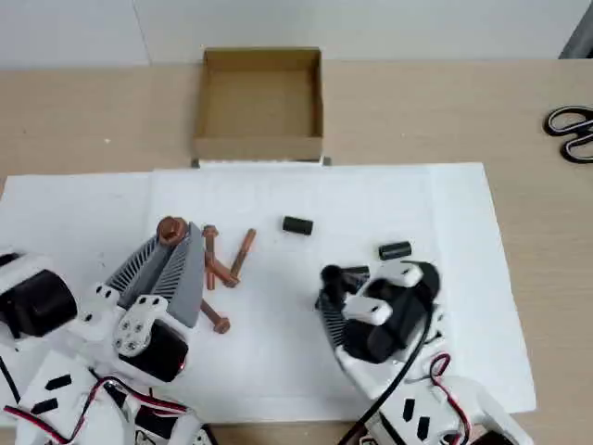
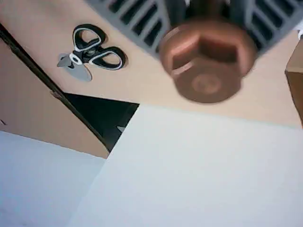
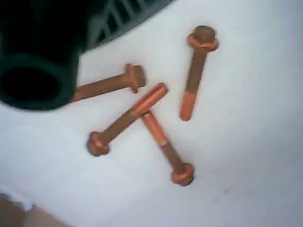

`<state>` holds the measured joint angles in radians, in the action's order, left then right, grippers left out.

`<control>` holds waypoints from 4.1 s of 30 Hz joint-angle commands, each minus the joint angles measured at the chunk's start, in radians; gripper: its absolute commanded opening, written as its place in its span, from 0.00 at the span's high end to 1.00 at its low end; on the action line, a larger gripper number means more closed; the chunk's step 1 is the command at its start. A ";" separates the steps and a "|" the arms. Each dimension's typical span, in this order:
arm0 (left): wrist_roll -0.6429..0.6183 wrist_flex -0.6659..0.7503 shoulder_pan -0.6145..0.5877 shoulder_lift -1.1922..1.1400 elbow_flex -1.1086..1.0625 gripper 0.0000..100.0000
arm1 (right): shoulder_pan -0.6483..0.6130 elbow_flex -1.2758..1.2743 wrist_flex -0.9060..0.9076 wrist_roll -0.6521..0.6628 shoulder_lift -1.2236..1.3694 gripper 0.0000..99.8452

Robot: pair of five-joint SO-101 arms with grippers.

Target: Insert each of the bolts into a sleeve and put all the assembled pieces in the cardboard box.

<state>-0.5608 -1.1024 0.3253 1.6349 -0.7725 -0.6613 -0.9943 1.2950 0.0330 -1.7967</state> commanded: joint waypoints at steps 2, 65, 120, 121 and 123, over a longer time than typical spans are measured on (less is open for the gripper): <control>-0.006 0.052 0.006 0.020 -0.019 1.00 | -0.070 -0.020 -0.030 0.026 -0.008 1.00; -0.006 -0.118 0.440 0.023 -0.211 1.00 | -0.223 -0.186 -0.257 0.054 -0.010 1.00; 0.143 -0.222 0.215 0.023 -0.007 0.98 | -0.217 -0.195 -0.246 0.052 -0.010 1.00; 0.143 -0.222 0.203 0.023 -0.007 0.99 | -0.205 -0.199 -0.239 0.051 -0.010 1.00; 0.146 -0.222 0.127 0.021 -0.012 0.99 | -0.163 -0.219 -0.206 0.051 -0.013 1.00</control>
<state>-0.4212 -1.3218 0.5232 1.6563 -0.8109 -0.8700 -1.2091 1.0771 0.0821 -1.8013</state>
